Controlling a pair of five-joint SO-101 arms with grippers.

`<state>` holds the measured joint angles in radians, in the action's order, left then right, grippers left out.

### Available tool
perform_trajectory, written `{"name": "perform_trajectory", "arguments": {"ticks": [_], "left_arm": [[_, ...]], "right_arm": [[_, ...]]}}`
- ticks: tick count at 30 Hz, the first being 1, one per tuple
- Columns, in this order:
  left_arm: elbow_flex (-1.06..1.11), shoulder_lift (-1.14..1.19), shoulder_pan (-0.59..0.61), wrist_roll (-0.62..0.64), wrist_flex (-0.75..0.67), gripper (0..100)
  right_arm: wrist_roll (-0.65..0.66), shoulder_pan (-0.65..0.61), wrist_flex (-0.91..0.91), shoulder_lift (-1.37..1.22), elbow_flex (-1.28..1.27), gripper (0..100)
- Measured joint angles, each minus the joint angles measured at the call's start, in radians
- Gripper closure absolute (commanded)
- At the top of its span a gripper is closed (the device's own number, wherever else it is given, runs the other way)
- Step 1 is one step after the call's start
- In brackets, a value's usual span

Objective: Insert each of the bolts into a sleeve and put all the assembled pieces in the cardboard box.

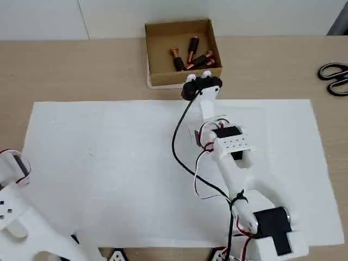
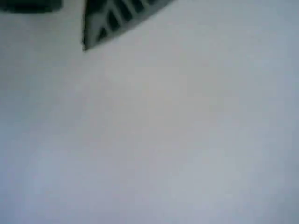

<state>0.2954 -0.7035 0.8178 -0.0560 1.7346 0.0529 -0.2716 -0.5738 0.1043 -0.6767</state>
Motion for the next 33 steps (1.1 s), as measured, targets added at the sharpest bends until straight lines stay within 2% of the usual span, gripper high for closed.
{"name": "perform_trajectory", "arguments": {"ticks": [6, 16, 23, 29, 33], "left_arm": [[0.0, 0.0, 0.0, 0.0, 0.0, 100], [0.0, 0.0, 0.0, 0.0, 0.0, 100], [0.0, 0.0, 0.0, 0.0, 0.0, 100], [0.0, 0.0, 0.0, 0.0, 0.0, 100], [0.0, 0.0, 0.0, 0.0, 0.0, 100]], "right_arm": [[0.0, 0.0, -0.091, -0.002, 0.038, 73.9], [0.0, 0.0, -0.54, -0.002, 0.411, 74.0], [0.032, -0.002, -0.583, -0.115, 0.443, 74.6], [0.037, 0.02, -0.583, -0.295, 0.548, 88.6], [0.037, 0.035, -0.6, -0.382, 0.612, 92.9]]}}
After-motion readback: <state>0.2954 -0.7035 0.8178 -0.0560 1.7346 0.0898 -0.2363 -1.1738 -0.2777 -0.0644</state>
